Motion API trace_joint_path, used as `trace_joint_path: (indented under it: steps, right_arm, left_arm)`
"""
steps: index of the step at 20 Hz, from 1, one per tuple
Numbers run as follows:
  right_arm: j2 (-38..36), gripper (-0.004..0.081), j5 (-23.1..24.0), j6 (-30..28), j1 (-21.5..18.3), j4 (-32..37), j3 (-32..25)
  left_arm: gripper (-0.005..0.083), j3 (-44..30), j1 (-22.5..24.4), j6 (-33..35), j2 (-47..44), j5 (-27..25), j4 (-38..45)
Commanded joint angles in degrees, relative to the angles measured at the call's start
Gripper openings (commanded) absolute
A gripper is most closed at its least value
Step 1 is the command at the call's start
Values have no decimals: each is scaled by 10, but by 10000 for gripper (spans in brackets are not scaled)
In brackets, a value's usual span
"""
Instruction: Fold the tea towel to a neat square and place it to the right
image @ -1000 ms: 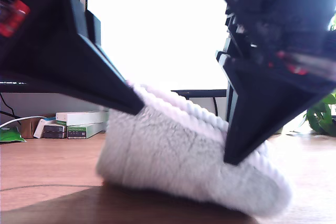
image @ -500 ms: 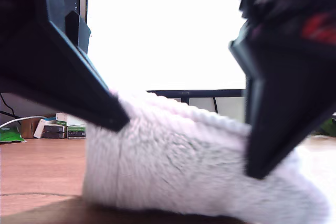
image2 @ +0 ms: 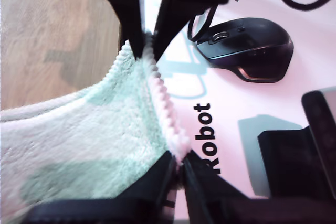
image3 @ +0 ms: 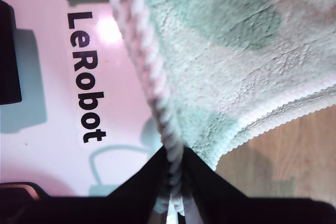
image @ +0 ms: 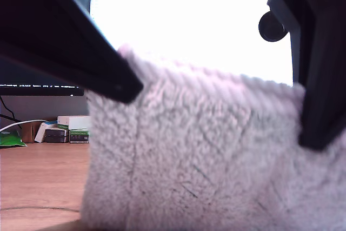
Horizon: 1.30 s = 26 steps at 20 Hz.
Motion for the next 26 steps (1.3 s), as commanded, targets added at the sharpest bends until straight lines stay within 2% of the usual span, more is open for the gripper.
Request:
trace_joint_path:
  steps: [1, 8, 16, 26]
  right_arm:
    - [0, -11, 19, -13, -14, -22, -8]
    - [21, -11, 47, -66, -83, 42, -5]
    - [112, -11, 59, -122, -142, 125, 29]
    - [192, -11, 62, -177, -201, 201, 80]
  left_arm:
    - [-22, -9, 0, -2, -4, -11, -18]
    - [-22, -9, 50, -2, -4, -64, -26]
    - [-22, -9, 109, 9, 10, -124, -21]
    - [-22, -9, 170, 29, 97, -144, 62]
